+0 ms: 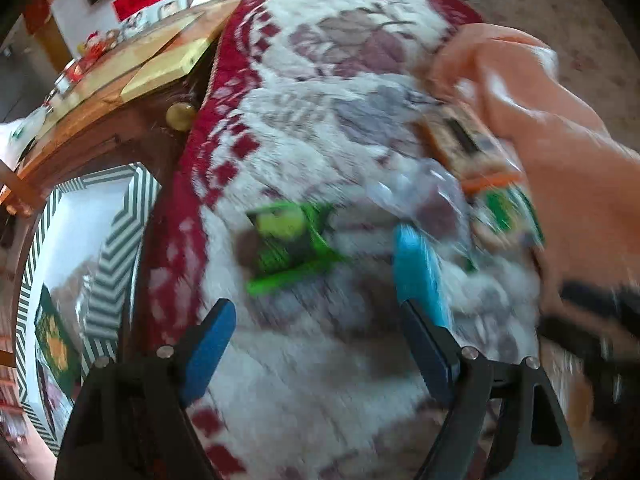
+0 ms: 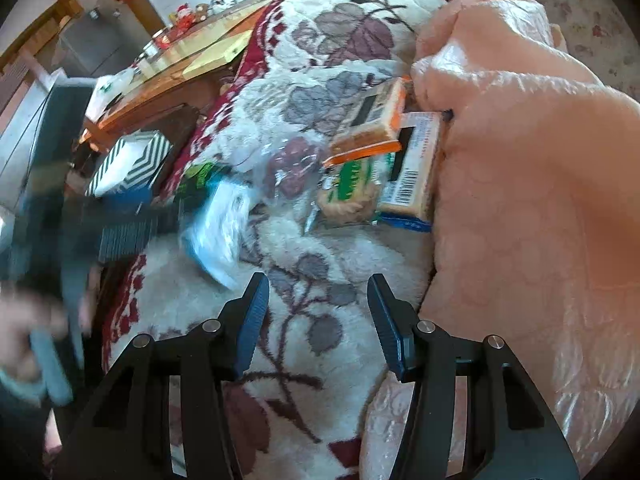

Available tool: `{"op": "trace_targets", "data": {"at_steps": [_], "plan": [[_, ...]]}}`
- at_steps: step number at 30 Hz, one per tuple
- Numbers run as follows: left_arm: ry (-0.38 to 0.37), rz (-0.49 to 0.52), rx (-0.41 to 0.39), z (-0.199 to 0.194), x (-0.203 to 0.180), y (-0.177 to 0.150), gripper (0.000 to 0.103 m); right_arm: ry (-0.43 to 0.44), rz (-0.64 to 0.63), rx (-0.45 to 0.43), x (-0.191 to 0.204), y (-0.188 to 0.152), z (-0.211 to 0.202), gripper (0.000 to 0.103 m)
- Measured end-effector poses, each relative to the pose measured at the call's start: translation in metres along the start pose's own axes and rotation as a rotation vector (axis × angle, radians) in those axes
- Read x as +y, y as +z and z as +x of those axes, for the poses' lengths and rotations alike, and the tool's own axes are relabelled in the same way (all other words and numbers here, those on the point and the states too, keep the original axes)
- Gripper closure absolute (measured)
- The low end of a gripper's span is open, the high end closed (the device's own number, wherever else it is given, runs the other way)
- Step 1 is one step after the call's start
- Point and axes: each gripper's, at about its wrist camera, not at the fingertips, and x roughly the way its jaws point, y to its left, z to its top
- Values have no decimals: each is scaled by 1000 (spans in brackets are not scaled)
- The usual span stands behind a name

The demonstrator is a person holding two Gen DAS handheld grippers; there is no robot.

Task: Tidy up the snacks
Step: 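Move both grippers back to the snacks on the bedspread, then grasp the light blue packet with the left gripper while the right grasps the green apple packet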

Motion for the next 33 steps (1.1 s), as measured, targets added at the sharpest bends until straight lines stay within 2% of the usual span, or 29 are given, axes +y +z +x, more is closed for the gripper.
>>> {"op": "trace_targets", "data": {"at_steps": [5,15,22,24,25,26,27,28,29,31,33], "plan": [[-23,-65,-14,-12,5,0,17,-7,13,-9,-3,2,-3,52],[-60,-64,57,16,-26,13,17,-17,17,-1,-6,0,-4,52],[-78,-112,87,26,-31,18,17,-15,30,6,-9,0,0,52],[-103,-130,97,31,-31,20,18,-17,32,8,-10,0,0,52],[-109,-140,98,33,-31,20,22,-17,35,8,-11,0,1,52],[-102,-149,98,34,-30,20,34,-18,37,8,-11,1,0,52],[-88,-157,92,34,-27,19,40,-18,39,8,-12,1,0,52],[-82,-163,82,32,-23,18,57,-18,40,9,-12,0,0,52],[-84,-167,74,30,-17,17,67,-17,39,8,-12,0,0,52],[-131,-184,70,27,-4,12,71,-12,38,8,-12,0,0,52],[-143,-189,57,21,5,6,72,1,31,8,-10,0,1,52]]}}
